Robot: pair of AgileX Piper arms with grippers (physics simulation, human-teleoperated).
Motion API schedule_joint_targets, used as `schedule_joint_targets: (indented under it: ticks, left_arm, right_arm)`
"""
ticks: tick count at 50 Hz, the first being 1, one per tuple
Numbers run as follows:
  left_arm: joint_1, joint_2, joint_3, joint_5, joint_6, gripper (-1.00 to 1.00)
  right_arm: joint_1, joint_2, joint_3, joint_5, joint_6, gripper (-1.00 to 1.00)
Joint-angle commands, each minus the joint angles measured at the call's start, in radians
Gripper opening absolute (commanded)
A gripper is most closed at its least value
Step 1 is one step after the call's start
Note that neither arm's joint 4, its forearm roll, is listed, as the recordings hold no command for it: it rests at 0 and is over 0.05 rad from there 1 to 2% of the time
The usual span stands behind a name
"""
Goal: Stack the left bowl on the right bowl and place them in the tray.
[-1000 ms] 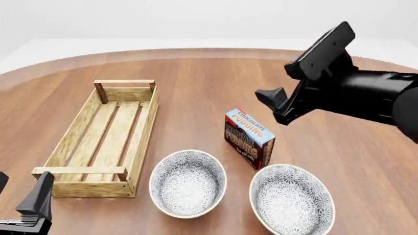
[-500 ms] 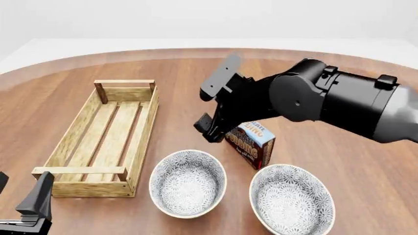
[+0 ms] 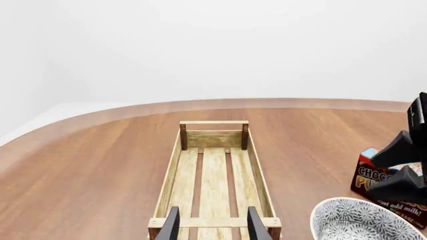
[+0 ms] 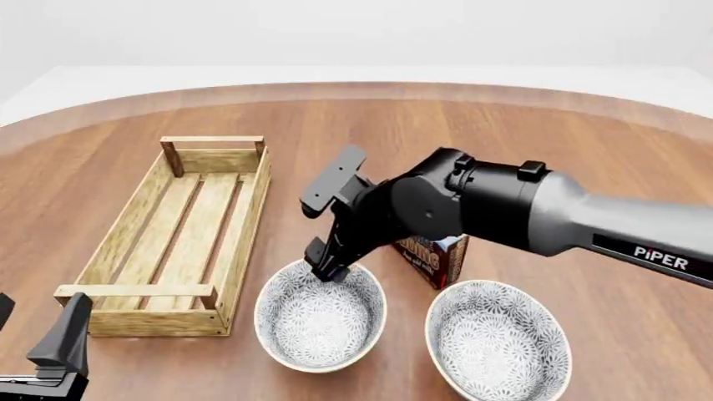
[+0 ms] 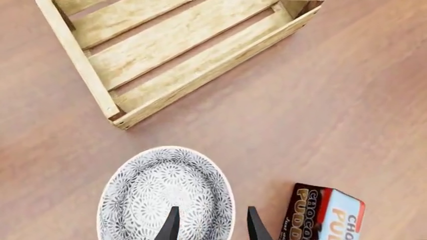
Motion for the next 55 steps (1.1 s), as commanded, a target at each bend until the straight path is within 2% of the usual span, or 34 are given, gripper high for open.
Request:
schedule_joint_targets:
  ticks: [1, 16, 31, 44, 55]
  left_arm:
    - [0.0, 0.0, 0.0, 0.0, 0.0, 1.0]
    - [0.0, 0.0, 0.0, 0.0, 0.0, 1.0]
    - [0.0, 0.0, 0.0, 0.0, 0.0, 1.0]
    - [0.0, 0.0, 0.0, 0.0, 0.0, 1.0]
    - [0.0, 0.0, 0.0, 0.0, 0.0, 1.0]
  right_arm:
    - [-0.004, 0.042, 0.023, -0.039, 0.034, 1.0]
    - [-0.037, 0.069, 0.057, -0.088, 0.046, 1.0]
    - [-0.035, 0.12, 0.123, -0.174, 0.103, 1.0]
    - [-0.044, 0.149, 0.175, -0.23, 0.131, 1.0]
    - [-0.069, 0.14, 0.186, -0.233, 0.134, 1.0]
